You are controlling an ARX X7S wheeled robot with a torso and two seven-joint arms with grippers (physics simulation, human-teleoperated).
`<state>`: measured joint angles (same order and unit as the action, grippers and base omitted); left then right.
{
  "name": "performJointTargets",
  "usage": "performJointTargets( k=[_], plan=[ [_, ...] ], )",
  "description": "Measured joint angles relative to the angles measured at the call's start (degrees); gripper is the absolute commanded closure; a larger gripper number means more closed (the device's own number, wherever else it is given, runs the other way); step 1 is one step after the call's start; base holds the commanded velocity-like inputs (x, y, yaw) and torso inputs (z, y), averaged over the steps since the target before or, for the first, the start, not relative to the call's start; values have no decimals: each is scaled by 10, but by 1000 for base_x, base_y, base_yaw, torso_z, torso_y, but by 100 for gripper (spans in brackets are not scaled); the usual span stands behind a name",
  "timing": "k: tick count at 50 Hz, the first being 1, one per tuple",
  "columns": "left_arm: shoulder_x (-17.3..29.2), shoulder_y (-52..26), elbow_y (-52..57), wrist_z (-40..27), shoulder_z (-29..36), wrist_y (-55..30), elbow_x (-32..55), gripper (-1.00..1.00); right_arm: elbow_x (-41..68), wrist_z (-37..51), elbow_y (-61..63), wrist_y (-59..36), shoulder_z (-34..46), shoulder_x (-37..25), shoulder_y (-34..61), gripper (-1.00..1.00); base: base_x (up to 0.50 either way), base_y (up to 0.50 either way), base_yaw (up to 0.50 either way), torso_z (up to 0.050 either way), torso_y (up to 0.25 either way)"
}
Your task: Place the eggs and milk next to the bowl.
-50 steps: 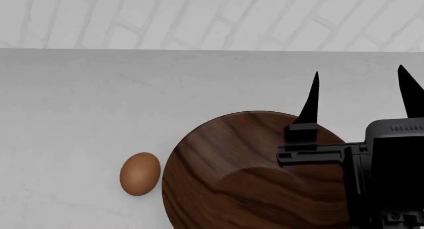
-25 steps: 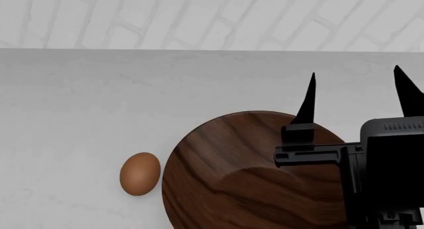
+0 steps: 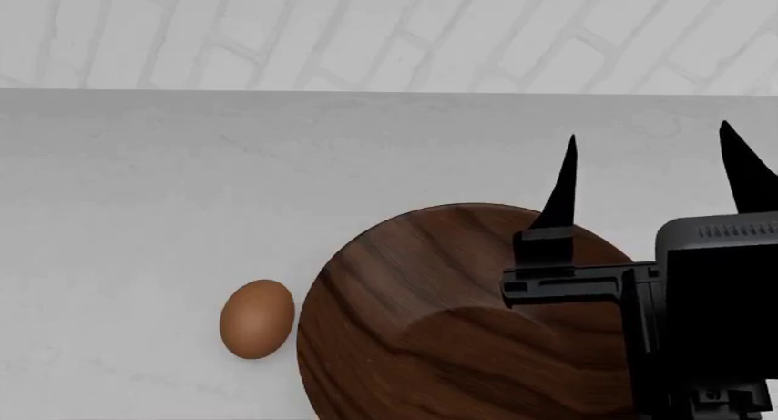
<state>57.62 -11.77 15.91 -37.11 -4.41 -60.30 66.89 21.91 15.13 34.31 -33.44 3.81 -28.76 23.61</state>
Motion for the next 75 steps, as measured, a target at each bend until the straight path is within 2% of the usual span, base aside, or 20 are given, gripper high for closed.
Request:
performJointTargets(
  k=[22, 36, 50, 64, 75],
  plan=[
    [4, 22, 21, 9, -9, 2, -3, 100, 4, 2, 2, 2, -1, -1, -1, -100, 0, 0, 0, 0, 0],
    [43, 45, 115, 103, -23, 33, 19, 100, 9, 3, 4, 2, -4, -2, -2, -100, 0, 0, 0, 0, 0],
    [68, 40, 194, 202, -2, 44, 40, 100, 9, 2, 0, 13, -6, -2, -7, -100, 0, 0, 0, 0, 0],
    [69, 3, 256, 278, 45, 42, 47, 100, 11, 2, -2, 21, -10, -2, -15, -100, 0, 0, 0, 0, 0],
    [50, -60, 283, 310, 101, 13, 49, 100, 14, 4, 1, 21, -13, -4, -18, -100, 0, 0, 0, 0, 0]
  ],
)
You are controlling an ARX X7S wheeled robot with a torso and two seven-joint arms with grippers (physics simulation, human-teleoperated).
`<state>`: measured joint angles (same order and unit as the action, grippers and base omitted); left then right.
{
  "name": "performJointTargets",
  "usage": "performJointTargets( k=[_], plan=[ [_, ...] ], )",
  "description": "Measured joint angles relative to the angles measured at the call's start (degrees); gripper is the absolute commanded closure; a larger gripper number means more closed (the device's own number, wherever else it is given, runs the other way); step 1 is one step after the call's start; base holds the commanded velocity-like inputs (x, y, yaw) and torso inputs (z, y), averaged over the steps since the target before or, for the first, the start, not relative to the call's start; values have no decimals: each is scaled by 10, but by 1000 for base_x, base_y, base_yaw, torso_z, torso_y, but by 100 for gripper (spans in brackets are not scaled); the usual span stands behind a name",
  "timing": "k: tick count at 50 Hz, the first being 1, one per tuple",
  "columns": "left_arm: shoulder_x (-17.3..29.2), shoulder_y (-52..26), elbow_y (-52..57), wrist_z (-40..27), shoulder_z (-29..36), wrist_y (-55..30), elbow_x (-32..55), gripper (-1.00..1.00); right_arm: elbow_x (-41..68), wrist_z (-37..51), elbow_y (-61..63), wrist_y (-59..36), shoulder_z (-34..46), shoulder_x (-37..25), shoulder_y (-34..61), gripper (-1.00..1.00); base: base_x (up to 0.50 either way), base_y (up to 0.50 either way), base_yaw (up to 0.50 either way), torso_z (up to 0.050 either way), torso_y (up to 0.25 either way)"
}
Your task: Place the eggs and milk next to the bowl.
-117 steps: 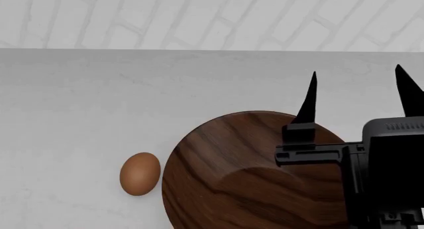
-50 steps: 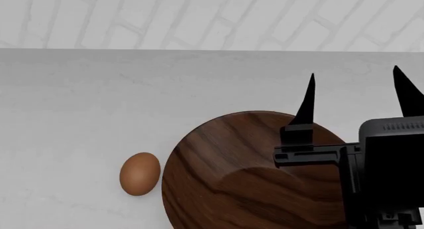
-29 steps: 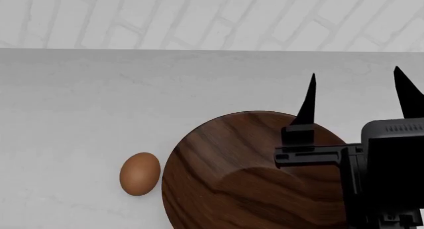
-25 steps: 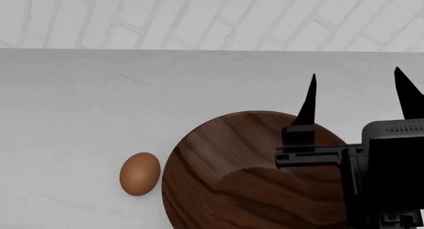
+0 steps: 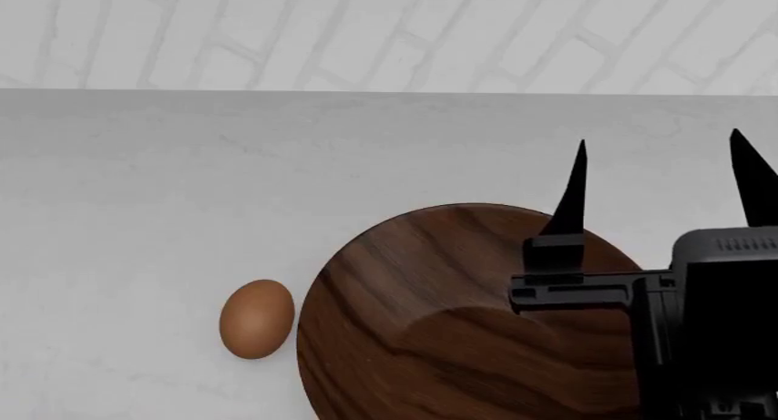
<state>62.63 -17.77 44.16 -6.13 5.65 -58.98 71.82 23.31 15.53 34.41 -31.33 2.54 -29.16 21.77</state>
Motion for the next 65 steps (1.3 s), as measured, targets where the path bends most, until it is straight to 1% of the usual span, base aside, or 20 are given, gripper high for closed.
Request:
performJointTargets(
  k=[13, 25, 47, 65],
  plan=[
    [-57, -116, -10, 38, 89, -55, -26, 100, 4, 2, 4, 1, -6, -3, -6, -100, 0, 0, 0, 0, 0],
    [-107, -185, -35, 76, 155, -75, -66, 100, 7, 3, 8, 5, -12, -6, -13, -100, 0, 0, 0, 0, 0],
    [-163, -248, -95, 141, 239, -56, -150, 100, 9, 6, 9, 8, -16, -8, -20, -100, 0, 0, 0, 0, 0],
    [-191, -271, -133, 175, 280, -32, -195, 100, 11, 9, 11, 0, -10, -10, -8, -100, 0, 0, 0, 0, 0]
  ],
)
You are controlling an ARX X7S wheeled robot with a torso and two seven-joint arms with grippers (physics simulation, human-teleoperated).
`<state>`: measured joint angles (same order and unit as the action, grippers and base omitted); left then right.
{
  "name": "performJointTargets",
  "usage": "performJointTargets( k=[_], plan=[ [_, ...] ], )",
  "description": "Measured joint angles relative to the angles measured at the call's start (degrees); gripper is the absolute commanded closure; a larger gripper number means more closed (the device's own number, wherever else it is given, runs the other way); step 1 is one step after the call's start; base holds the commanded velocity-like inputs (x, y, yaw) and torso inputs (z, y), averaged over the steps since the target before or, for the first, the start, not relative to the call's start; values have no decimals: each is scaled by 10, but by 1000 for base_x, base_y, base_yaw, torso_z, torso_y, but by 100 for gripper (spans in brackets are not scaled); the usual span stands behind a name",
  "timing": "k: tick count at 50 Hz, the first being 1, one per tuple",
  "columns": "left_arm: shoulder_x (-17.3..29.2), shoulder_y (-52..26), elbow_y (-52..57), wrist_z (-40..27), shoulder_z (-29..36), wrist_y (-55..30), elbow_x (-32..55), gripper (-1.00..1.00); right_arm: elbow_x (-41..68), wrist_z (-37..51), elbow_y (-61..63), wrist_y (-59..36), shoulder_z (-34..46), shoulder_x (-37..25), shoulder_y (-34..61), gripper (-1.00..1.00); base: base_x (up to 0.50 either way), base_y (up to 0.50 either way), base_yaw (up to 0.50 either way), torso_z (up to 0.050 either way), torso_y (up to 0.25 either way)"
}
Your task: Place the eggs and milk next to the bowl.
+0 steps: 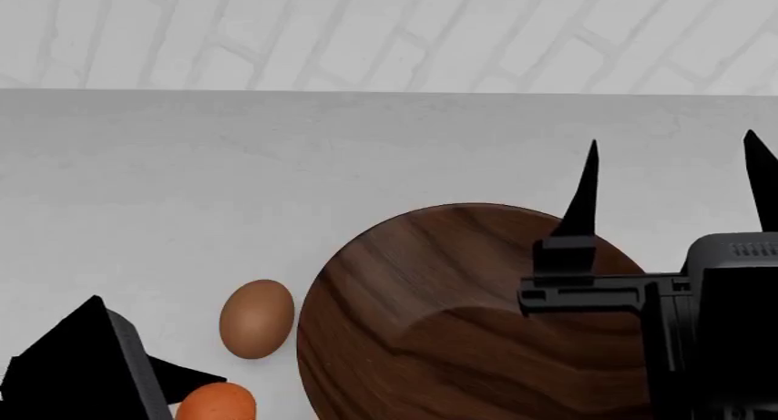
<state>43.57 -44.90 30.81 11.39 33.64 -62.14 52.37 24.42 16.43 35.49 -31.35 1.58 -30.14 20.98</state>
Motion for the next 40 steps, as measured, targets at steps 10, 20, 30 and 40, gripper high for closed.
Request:
performJointTargets(
  k=[10, 20, 30, 40],
  plan=[
    [-15, -12, -22, 17, 22, 12, -22, 100, 1, 1, 0, -2, 3, 0, 5, -100, 0, 0, 0, 0, 0],
    [-30, -22, -43, 33, 44, 24, -42, 100, 1, 2, 0, -4, 4, -1, 8, -100, 0, 0, 0, 0, 0],
    [-44, -28, -56, 44, 62, 32, -54, 100, 2, 3, -1, -3, 3, -3, 7, -100, 0, 0, 0, 0, 0],
    [-53, -33, -64, 52, 75, 37, -62, 100, 4, 4, -1, -2, 1, -4, 5, -100, 0, 0, 0, 0, 0]
  ],
)
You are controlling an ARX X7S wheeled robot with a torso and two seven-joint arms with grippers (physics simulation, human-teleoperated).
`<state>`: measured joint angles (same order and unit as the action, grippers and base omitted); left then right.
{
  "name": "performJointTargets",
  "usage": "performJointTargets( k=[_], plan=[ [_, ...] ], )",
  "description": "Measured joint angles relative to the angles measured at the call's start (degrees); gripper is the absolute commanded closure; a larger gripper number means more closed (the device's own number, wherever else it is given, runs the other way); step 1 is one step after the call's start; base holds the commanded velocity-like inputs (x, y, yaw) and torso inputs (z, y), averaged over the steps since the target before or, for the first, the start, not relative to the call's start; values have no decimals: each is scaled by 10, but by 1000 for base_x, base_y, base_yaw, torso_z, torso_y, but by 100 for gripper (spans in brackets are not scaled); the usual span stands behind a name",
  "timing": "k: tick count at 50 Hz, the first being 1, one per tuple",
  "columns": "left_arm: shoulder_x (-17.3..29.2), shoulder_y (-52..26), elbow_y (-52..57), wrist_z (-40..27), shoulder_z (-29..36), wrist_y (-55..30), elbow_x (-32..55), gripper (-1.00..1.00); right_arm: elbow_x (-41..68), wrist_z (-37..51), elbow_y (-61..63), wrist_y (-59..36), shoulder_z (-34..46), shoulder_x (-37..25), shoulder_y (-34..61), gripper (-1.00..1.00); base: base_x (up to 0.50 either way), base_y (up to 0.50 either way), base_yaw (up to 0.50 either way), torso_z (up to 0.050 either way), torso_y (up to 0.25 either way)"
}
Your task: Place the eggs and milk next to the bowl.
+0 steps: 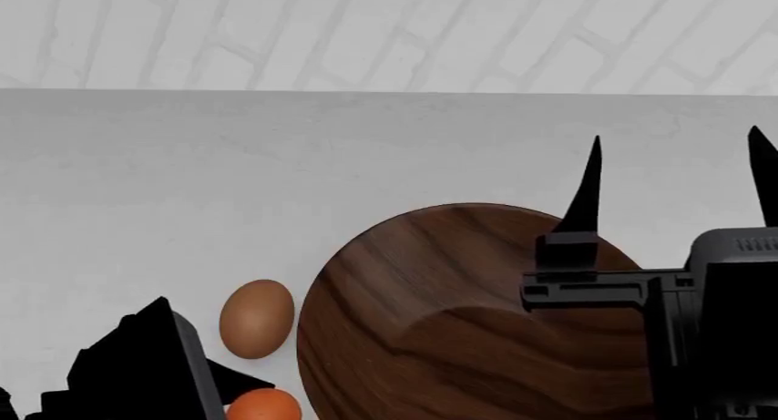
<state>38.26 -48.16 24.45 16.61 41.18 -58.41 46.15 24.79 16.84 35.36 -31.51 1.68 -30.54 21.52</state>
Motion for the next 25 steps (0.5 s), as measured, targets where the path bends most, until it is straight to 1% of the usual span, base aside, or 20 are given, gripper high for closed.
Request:
performJointTargets(
  k=[25],
  plan=[
    [-9, 10, -17, 12, 25, 20, -16, 100, 0, 2, -2, 4, -1, -2, -4, -100, 0, 0, 0, 0, 0]
  ],
)
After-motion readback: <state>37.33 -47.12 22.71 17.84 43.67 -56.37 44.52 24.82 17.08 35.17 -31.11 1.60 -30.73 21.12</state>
